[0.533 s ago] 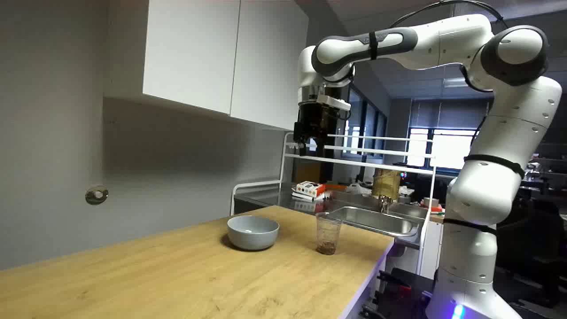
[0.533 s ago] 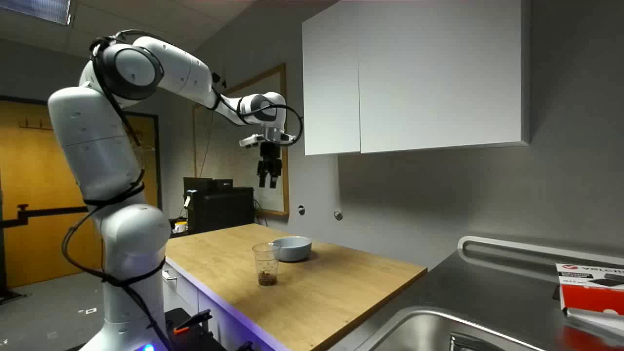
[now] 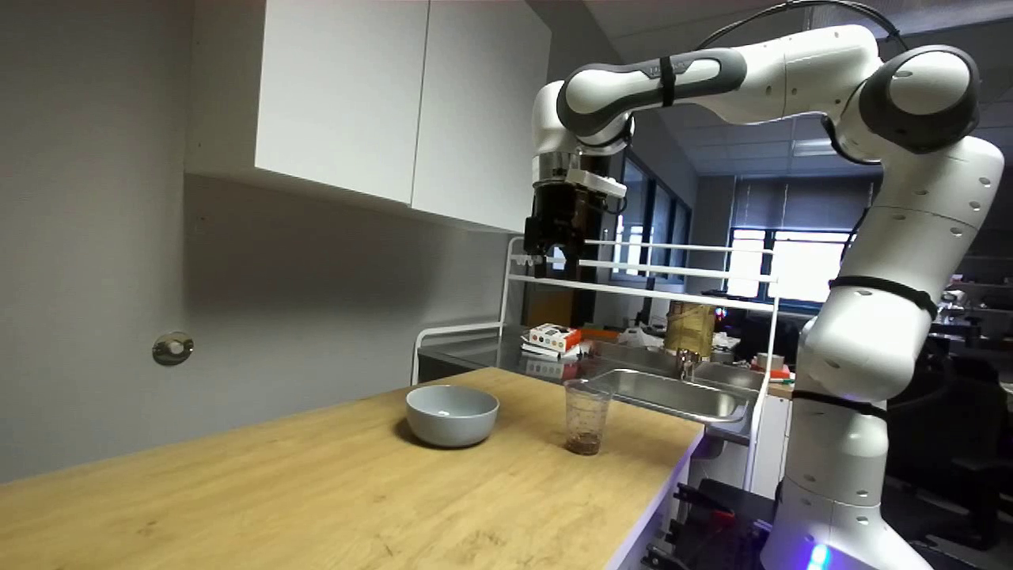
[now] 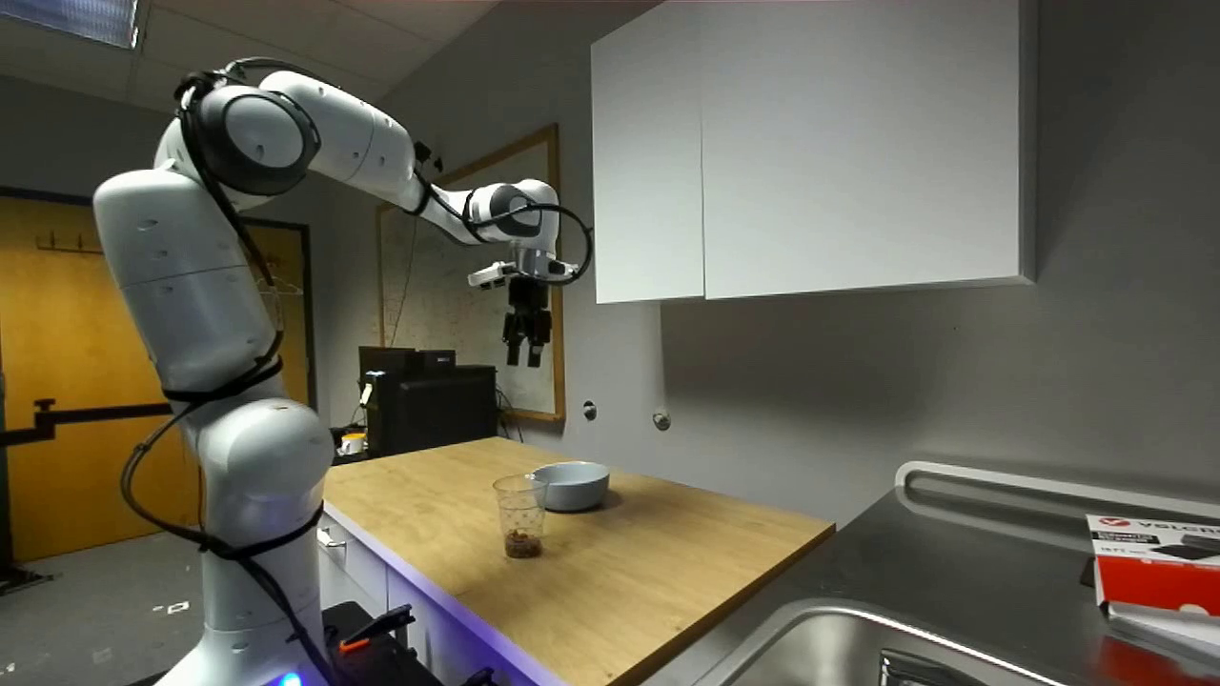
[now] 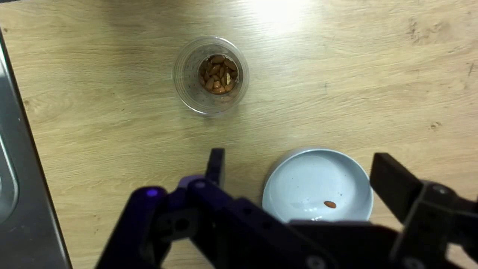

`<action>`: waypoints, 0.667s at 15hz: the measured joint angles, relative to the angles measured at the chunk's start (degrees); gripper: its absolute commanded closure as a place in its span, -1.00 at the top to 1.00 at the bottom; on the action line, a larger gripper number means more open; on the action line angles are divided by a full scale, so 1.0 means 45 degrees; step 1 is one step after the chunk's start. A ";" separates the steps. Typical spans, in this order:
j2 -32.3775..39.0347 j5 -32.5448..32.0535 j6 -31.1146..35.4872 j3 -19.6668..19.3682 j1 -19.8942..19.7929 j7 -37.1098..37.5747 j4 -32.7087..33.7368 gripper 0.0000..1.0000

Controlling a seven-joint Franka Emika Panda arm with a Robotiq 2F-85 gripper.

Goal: Pour the contents of the cup into the bowl

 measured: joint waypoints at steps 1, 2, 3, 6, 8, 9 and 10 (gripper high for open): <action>0.0000 0.0000 0.0000 0.0000 0.0000 0.0000 0.0000 1.00; -0.0001 0.0000 0.0001 0.0000 0.0000 0.0000 0.0000 1.00; 0.0000 0.0000 0.0001 0.0000 0.0000 0.0000 0.0000 1.00; 0.0116 0.0000 0.0002 -0.0078 -0.0020 0.0014 -0.0018 1.00; 0.0381 0.0004 0.0002 -0.0249 -0.0095 0.0071 -0.0025 1.00; 0.0549 0.0029 0.0004 -0.0371 -0.0139 0.0082 -0.0041 1.00; 0.0742 0.0107 0.0007 -0.0508 -0.0207 0.0085 -0.0072 1.00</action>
